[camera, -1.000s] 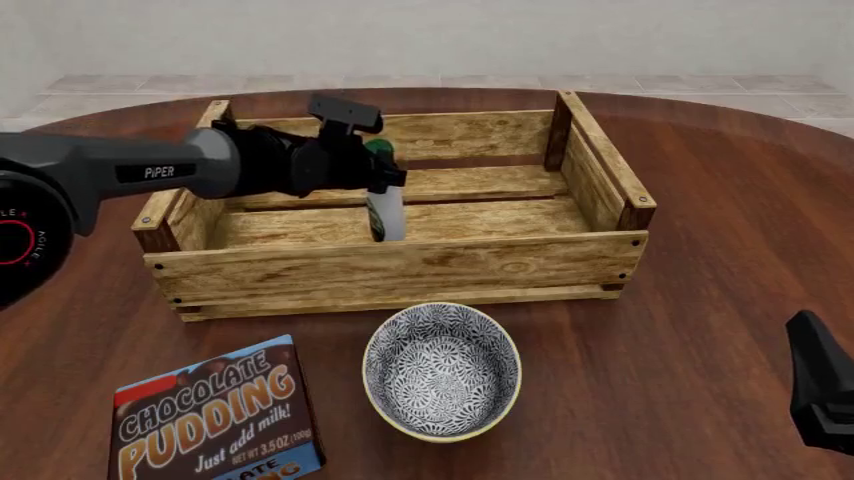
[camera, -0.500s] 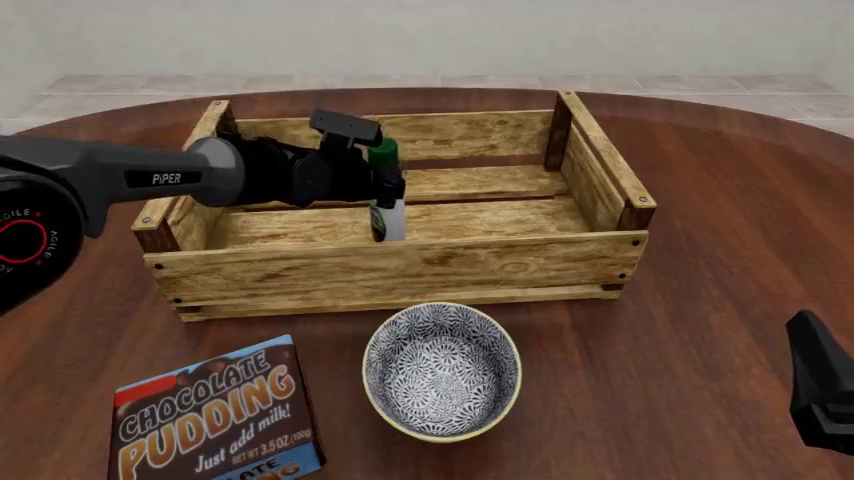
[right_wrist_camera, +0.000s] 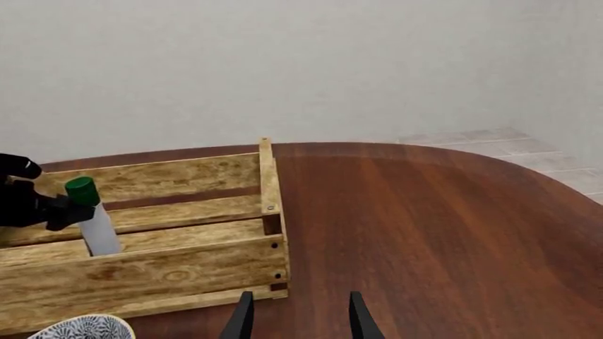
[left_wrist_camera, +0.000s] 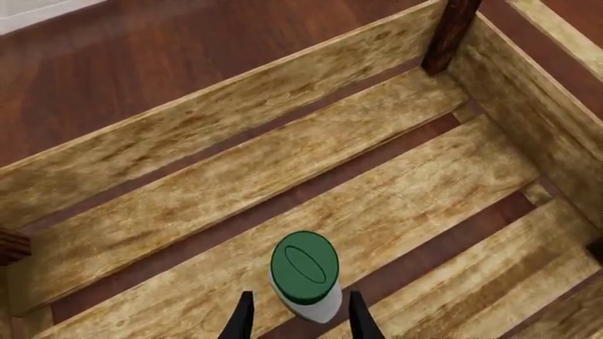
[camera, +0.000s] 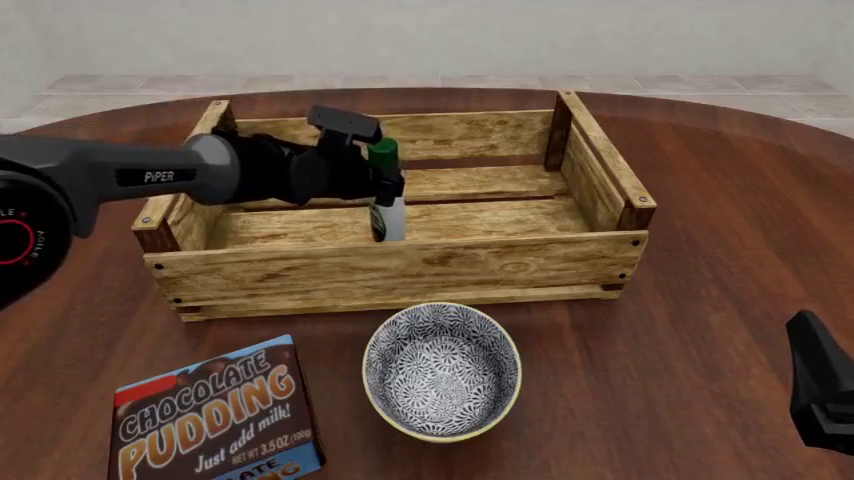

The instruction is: Pick up the salad dressing and put it in the tray.

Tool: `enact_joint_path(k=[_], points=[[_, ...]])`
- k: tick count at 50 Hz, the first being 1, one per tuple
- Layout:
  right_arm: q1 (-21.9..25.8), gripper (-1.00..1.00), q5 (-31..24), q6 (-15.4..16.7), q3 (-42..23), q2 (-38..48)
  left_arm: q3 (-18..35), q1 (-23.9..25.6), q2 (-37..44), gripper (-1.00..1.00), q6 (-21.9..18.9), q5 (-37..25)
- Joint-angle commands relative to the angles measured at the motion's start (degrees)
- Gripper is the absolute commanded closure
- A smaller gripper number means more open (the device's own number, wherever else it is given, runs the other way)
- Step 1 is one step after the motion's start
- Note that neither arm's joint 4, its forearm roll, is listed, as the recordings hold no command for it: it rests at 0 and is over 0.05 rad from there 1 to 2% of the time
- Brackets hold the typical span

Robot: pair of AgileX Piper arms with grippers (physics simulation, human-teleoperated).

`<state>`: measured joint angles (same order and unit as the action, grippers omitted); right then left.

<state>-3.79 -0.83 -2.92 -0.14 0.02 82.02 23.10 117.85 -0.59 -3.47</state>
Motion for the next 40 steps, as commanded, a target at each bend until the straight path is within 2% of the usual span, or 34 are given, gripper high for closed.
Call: enact_joint_path(k=[1, 40], points=[[-0.1, -1.00, 0.0, 0.0, 0.0, 0.0, -0.6, -0.1, -0.9, -1.00, -0.7, 0.0], [0.0, -1.00, 0.2, 0.3, 0.0, 0.0, -1.2, 1.2, -5.9, -1.00, -2.4, -1.6]])
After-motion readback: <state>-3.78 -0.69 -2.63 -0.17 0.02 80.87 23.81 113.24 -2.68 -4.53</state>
